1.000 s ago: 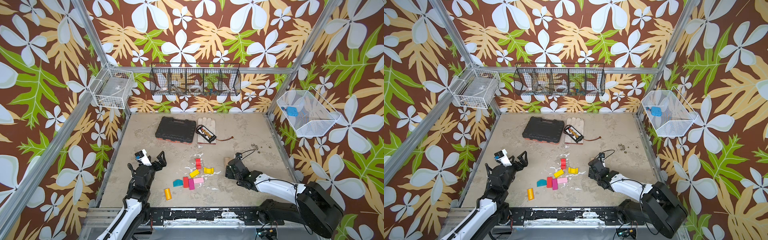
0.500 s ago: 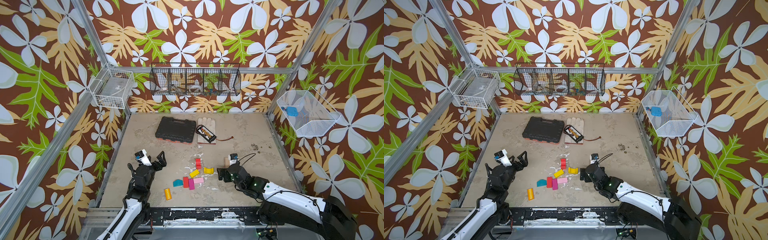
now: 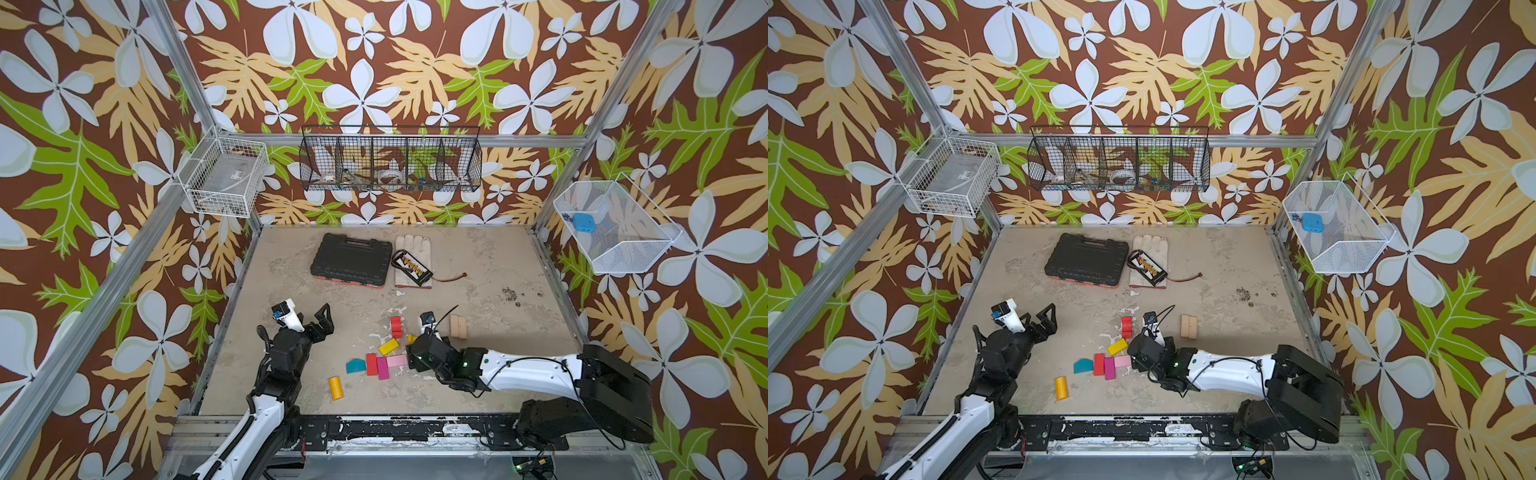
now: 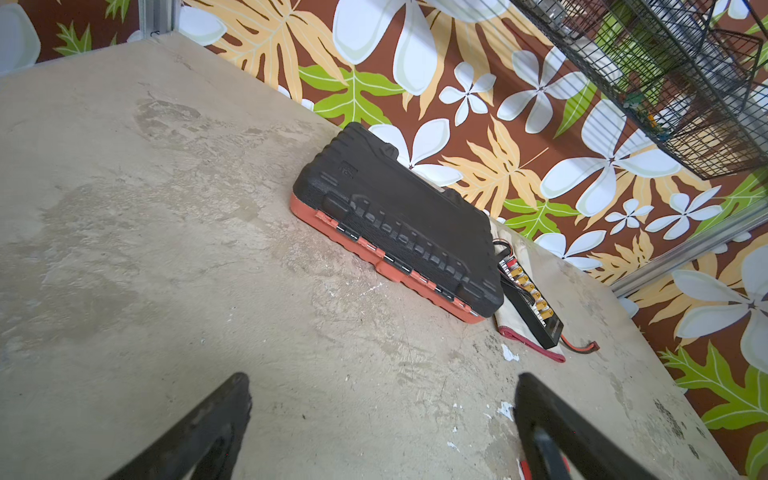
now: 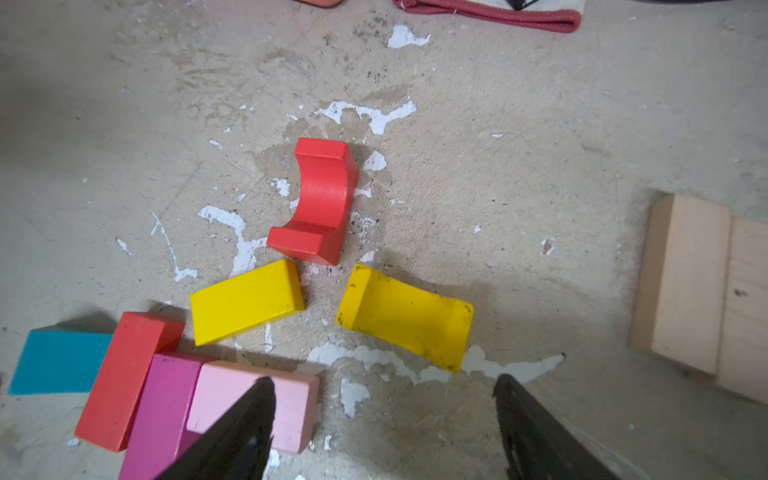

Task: Build the wood block tower
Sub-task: 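Raise the right gripper and move it toward the yellow arch block, then grasp the yellow arch block with the right gripper while the left arm shifts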

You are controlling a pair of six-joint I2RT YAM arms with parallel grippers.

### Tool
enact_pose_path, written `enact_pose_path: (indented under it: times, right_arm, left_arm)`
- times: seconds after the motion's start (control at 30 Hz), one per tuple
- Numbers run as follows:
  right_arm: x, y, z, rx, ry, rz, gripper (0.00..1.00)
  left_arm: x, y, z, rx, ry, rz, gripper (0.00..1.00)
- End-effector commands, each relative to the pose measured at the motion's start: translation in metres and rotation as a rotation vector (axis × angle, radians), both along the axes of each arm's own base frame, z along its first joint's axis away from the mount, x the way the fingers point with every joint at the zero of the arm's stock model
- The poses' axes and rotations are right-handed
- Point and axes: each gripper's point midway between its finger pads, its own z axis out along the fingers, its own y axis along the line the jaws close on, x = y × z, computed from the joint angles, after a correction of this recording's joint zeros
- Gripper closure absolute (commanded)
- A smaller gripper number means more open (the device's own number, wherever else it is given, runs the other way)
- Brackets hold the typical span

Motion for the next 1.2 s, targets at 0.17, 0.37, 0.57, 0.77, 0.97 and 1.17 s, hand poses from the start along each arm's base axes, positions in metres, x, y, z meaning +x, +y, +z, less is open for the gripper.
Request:
enact_pose_path:
  times: [0.17, 0.37, 0.57, 0.77, 0.97, 1.17]
  right_arm:
    - [0.011, -0.021, -0.013, -0.087, -0.001, -0.103, 0.27]
    - [0.015, -0.033, -0.001, -0.039, -0.027, -0.128, 0.32]
    - [0.019, -0.037, 0.001, 0.001, -0.016, -0.128, 0.42]
    - [0.02, -0.035, -0.006, -0.016, 0.002, -0.119, 0.46]
    - [0.023, -0.033, -0.015, -0.032, 0.023, -0.113, 0.51]
    - [0.024, -0.03, -0.025, -0.05, 0.047, -0.108, 0.56]
  left_arm:
    - [0.003, -0.002, 0.012, -0.006, -0.041, -0.007, 0.0]
    - [0.003, -0.002, 0.012, -0.006, -0.044, -0.006, 0.0]
    - [0.003, -0.002, 0.012, -0.005, -0.043, -0.008, 0.0]
    - [0.002, -0.003, 0.012, -0.006, -0.045, -0.012, 0.0]
    - [0.002, -0.003, 0.013, -0.008, -0.046, -0.012, 0.0]
    - [0.002, -0.003, 0.012, -0.006, -0.046, -0.017, 0.0]
